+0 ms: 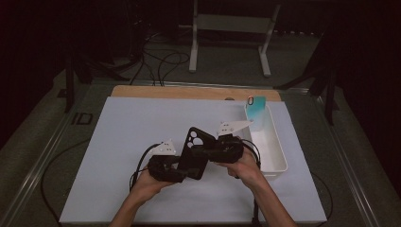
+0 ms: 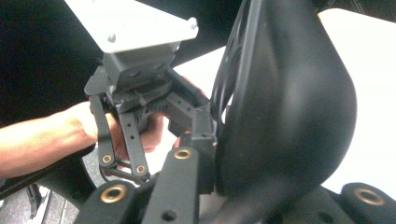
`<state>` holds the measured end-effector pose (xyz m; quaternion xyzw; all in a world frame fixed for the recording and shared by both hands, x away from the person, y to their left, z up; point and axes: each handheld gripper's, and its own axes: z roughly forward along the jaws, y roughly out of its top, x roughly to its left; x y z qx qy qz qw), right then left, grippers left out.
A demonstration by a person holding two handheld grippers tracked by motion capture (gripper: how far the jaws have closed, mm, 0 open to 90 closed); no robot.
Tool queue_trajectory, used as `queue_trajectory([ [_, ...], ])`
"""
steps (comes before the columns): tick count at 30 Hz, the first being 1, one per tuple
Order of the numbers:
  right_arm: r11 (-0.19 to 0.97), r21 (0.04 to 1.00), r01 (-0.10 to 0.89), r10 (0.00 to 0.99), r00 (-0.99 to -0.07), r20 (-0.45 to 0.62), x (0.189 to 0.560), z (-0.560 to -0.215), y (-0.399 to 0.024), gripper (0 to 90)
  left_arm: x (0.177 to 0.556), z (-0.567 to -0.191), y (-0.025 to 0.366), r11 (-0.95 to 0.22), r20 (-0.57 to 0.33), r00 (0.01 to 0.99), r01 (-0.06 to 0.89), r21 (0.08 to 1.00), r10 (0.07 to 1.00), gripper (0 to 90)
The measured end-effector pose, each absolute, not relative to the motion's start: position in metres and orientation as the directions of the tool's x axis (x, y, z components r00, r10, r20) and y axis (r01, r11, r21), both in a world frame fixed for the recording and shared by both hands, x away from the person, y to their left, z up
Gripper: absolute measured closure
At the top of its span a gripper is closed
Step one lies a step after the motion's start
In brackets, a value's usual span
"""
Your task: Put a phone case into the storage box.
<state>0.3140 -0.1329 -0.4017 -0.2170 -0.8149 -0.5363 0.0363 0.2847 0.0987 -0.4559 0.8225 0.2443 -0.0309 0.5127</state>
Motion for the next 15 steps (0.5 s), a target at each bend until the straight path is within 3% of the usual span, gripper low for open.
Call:
queue_trajectory([
  [3, 0.332, 0.859, 0.389, 0.314, -0.905, 0.288, 0.3150, -0.4007, -0.1348, 78.1, 0.2845, -0.4562, 0.0986, -0.362, -0.303, 0.883, 0.431, 0.827, 0.358, 59.1],
  [9, 0.340, 0.860, 0.380, 0.310, -0.909, 0.280, 0.3143, -0.4004, -0.1380, 54.6, 0.2853, -0.4586, 0.0982, -0.367, -0.310, 0.883, 0.435, 0.822, 0.353, 83.0],
  [15, 0.376, 0.859, 0.348, 0.363, -0.908, 0.210, 0.3095, -0.4022, -0.1299, 33.3, 0.2833, -0.4579, 0.0960, -0.364, -0.295, 0.884, 0.426, 0.828, 0.364, 85.1],
])
